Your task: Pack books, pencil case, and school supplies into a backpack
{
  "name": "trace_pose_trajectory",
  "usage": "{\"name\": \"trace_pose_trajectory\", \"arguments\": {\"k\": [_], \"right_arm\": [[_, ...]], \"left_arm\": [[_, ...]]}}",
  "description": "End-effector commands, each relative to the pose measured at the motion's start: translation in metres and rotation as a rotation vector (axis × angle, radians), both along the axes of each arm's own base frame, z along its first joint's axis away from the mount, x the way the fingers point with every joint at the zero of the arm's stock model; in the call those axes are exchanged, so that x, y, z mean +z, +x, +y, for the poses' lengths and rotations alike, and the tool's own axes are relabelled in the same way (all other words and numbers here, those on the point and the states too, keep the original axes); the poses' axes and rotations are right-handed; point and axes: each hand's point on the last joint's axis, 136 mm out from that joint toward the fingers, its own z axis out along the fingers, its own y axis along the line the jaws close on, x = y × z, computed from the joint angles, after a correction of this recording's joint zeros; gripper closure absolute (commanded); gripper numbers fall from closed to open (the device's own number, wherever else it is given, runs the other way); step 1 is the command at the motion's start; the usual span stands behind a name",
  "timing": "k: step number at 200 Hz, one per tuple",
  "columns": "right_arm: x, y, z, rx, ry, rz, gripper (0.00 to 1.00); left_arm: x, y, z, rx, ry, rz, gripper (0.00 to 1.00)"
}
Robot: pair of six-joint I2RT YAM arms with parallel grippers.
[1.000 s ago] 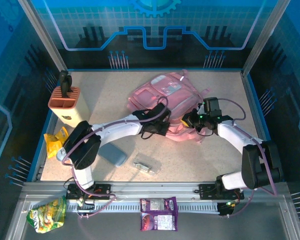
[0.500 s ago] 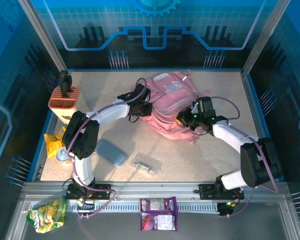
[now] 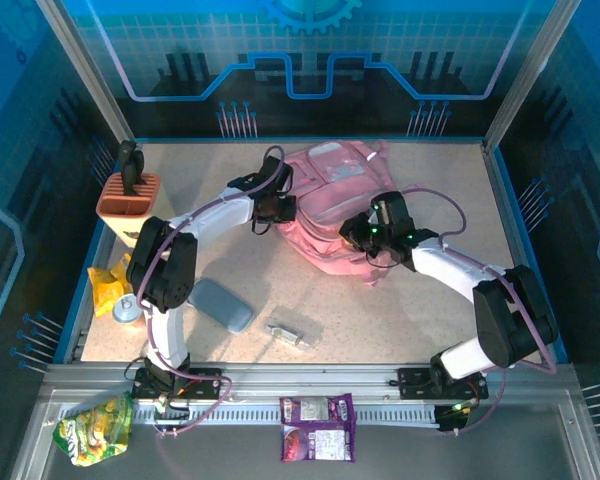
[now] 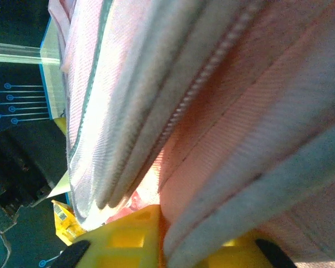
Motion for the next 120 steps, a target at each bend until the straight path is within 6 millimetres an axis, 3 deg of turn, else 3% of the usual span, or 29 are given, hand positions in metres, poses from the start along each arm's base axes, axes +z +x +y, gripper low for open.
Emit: {"name": "trace_pose_trajectory", "arguments": {"k": [1,30,70,94,120], "right_arm": [[0.016,-0.004,0.019,0.102,-0.026,-0.064,0.74],[0.025,-0.012,0.018,0.129,-0.053,-0.108,0.58],[0.045,-0.042,0.026,0.269,-0.208,-0.221,0.37],[0.054,-0.062,0.035,0.366,-0.308,-0.3,0.3],[0.054,-0.088,0.057,0.495,-0.359,-0.377,0.25]], "left_arm": [[0.014,0.003,0.018,0.044,0.007,-0.03,0.77],[0.023,-0.028,0.031,0.077,-0.021,-0.034,0.59],[0.043,-0.077,0.048,0.104,-0.087,-0.043,0.42],[0.051,-0.103,0.057,0.108,-0.119,-0.039,0.35],[0.062,-0.126,0.072,0.148,-0.153,-0.052,0.27]]}}
